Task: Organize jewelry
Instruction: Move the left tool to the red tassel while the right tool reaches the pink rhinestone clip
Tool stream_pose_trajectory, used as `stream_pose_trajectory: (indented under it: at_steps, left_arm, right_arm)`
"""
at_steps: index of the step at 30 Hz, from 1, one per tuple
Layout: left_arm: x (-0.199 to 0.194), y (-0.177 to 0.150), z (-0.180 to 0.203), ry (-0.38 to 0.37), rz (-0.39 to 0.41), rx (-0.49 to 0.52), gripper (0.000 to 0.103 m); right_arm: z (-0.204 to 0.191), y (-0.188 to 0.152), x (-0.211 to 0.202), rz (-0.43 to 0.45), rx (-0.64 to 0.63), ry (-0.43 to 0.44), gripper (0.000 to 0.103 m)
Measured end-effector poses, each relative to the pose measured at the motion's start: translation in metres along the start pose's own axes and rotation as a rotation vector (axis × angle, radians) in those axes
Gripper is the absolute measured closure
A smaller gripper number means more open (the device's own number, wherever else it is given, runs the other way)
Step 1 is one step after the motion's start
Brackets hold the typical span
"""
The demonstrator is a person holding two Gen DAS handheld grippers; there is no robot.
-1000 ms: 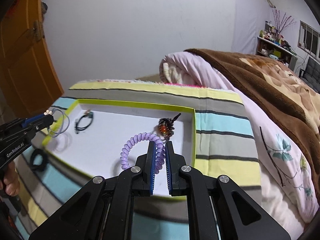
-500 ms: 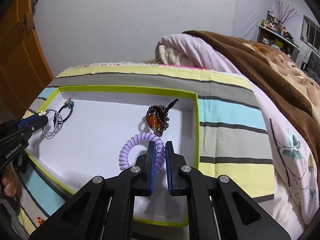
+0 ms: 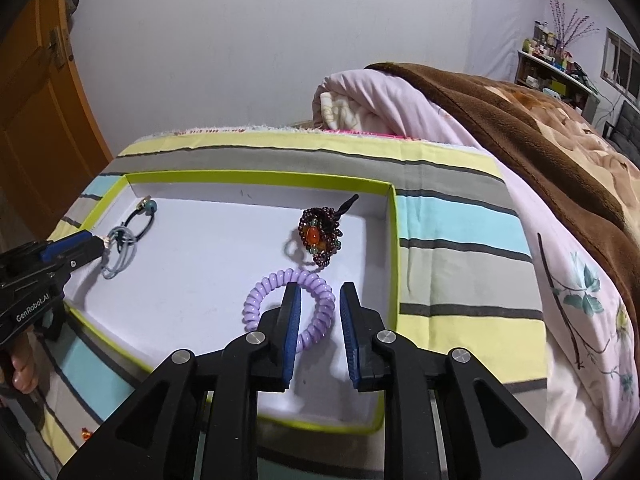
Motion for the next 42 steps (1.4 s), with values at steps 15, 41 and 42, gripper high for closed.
stream_pose_trajectory:
  at_steps: [15,41,42]
  left_arm:
    - [-0.073,-0.026,-0.015,-0.040,0.088,-0.044,0.079]
    - [-0.145,-0.130,-0.019,-0.124,0.076,-0.054,0.079]
    - [-0.147,-0.133,-0.018,-0.125,0.073,-0.057,0.079]
  right_arm:
    - [-0.031,-0.039,-0.076,0.102,-0.012,0.087,0.082]
    - [-0.081,-0.143,-0.132,0.096,-0.021,0.219,0.081]
    - [-0.083,-0.146,-0.131,0.089,-0.025,0.225,0.074]
Point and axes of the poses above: each gripper's, at about its wrist camera, not at the fingertips, and x roughly the way its jaws point, z to its right, y to its top, the point moved 1 cm from there along x, roughly the way its jaws point, and after that the axes turned 15 degrees about y, right-handed, at the moved point
